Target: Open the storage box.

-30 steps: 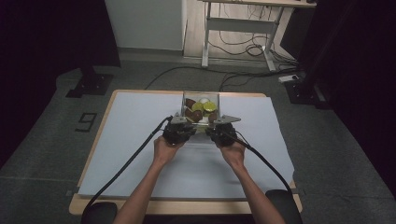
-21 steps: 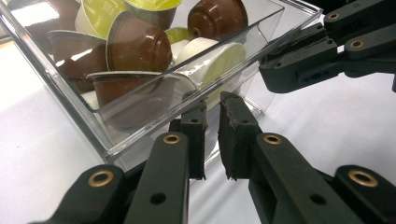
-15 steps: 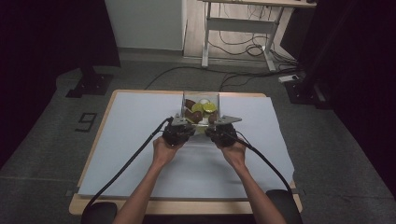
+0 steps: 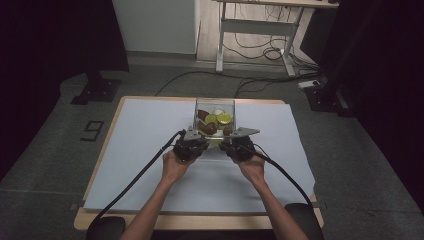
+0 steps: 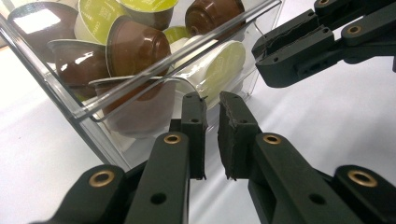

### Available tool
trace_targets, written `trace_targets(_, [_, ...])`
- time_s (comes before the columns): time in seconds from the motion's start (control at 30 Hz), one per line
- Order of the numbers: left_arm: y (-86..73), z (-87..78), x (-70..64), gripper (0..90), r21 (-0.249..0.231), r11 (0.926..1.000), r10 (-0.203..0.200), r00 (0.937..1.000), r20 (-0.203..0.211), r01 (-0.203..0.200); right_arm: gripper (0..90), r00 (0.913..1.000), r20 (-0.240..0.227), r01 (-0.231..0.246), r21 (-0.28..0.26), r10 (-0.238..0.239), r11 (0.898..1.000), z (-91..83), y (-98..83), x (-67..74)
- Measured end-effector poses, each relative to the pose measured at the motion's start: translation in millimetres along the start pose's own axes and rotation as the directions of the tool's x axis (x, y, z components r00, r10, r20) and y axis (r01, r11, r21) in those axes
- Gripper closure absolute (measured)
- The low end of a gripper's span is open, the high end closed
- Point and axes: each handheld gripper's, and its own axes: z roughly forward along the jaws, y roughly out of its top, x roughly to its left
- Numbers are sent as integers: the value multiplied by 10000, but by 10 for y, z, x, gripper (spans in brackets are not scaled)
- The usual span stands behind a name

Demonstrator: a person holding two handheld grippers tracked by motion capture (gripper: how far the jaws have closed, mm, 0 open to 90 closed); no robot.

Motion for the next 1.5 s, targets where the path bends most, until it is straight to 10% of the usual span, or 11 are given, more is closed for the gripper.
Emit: trace_targets(1.5, [-261,-301,-334,802,-207,9997,141,9987,483,-132,779,9969,-463,652,286,-638,9975,-244,-191,372])
